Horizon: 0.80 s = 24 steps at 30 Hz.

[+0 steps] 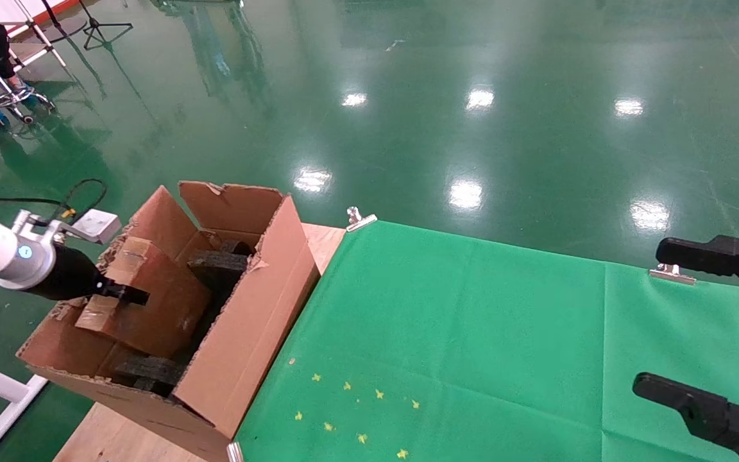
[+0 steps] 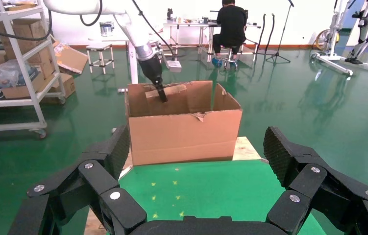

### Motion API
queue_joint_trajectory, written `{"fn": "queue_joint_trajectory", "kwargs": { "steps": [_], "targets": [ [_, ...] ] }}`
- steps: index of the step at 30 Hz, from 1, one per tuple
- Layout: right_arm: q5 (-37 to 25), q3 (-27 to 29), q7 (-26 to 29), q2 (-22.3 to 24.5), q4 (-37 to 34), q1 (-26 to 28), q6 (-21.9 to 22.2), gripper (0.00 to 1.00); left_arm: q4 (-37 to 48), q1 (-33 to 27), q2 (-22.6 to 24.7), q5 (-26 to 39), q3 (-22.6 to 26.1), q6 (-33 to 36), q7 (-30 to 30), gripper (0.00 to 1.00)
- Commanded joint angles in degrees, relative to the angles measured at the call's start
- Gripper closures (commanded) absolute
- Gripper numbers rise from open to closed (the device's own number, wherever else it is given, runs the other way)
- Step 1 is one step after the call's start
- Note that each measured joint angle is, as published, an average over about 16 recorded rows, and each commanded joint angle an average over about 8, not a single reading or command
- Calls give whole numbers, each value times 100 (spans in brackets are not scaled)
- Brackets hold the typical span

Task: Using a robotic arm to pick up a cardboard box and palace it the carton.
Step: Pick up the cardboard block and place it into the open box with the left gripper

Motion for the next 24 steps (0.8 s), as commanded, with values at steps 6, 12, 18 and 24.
{"fn": "queue_joint_trajectory", "kwargs": {
  "steps": [6, 12, 18, 24],
  "targets": [
    [0, 0, 0, 0, 0, 0, 0, 0, 29, 241, 162, -35, -24, -192, -54, 100],
    [0, 0, 0, 0, 0, 0, 0, 0, 59, 456, 269, -64, -43, -295, -115, 100],
    [0, 0, 0, 0, 0, 0, 0, 0, 92, 652, 344, -115, -79, -417, -202, 100],
    [0, 0, 0, 0, 0, 0, 0, 0, 137, 817, 429, -150, -104, -529, -355, 100]
  ]
}}
